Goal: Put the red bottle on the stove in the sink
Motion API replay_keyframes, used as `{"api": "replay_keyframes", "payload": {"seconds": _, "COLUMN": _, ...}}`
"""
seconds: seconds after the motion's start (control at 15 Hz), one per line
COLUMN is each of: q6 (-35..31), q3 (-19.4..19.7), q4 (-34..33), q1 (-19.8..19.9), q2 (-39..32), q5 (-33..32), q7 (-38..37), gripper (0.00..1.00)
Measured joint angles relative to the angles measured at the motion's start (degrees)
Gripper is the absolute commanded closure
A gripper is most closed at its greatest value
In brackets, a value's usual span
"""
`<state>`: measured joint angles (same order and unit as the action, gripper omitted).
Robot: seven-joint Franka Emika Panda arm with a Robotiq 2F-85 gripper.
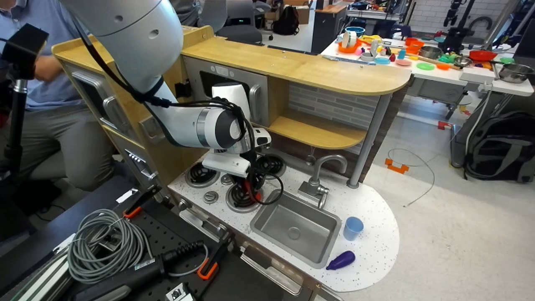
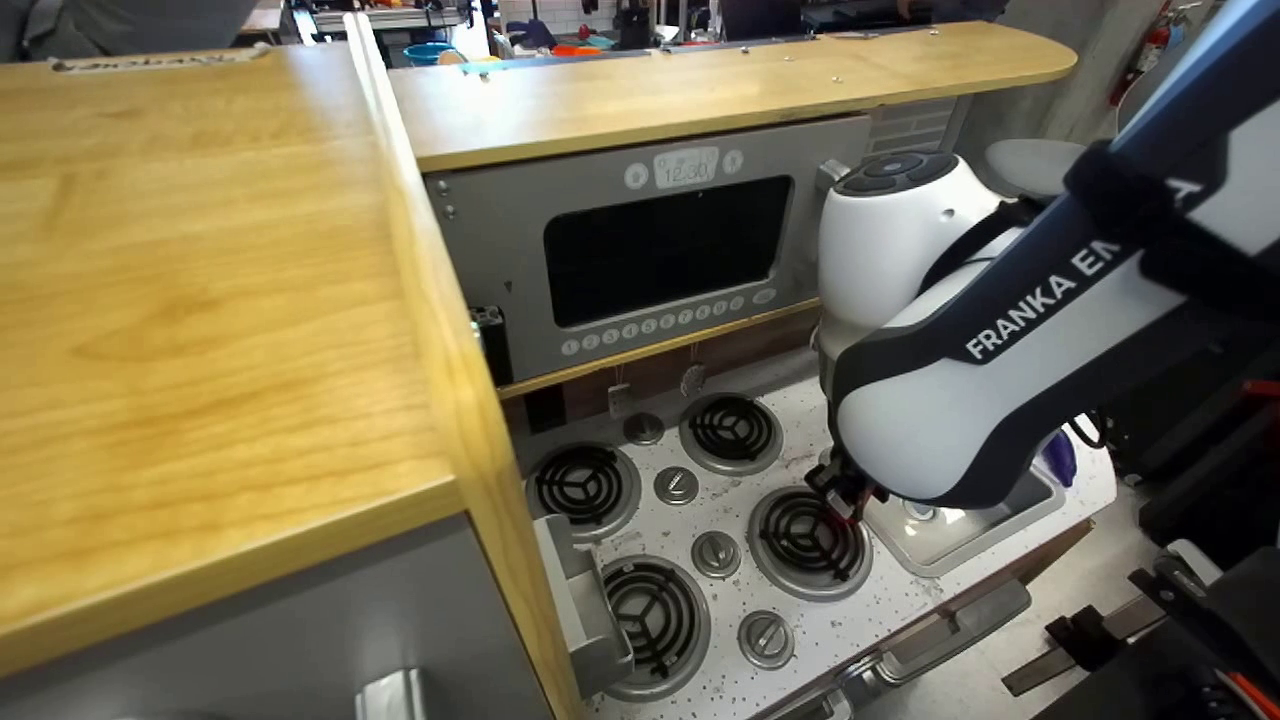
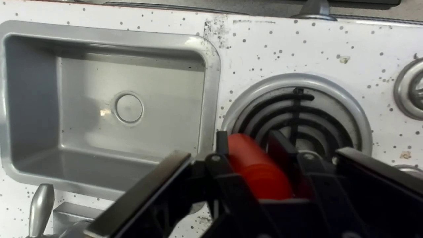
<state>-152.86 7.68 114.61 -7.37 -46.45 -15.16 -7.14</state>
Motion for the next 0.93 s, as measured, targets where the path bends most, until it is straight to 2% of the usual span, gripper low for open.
{"api": "replay_keyframes", "payload": {"seconds": 0.6, "q6": 0.13, "q3": 5.43, "q4": 0.09, "q1": 0.22, "q2": -0.48, "q5": -0.07, "q7": -0.07, "gripper": 0.89}}
{"api": "replay_keyframes", "payload": {"seconds": 0.93, "q6": 0.43, "q3": 6.17, "q4": -3.19, "q1": 1.39, "q2": -4.71, "q5": -0.01, "q7": -0.12, "gripper": 0.89}}
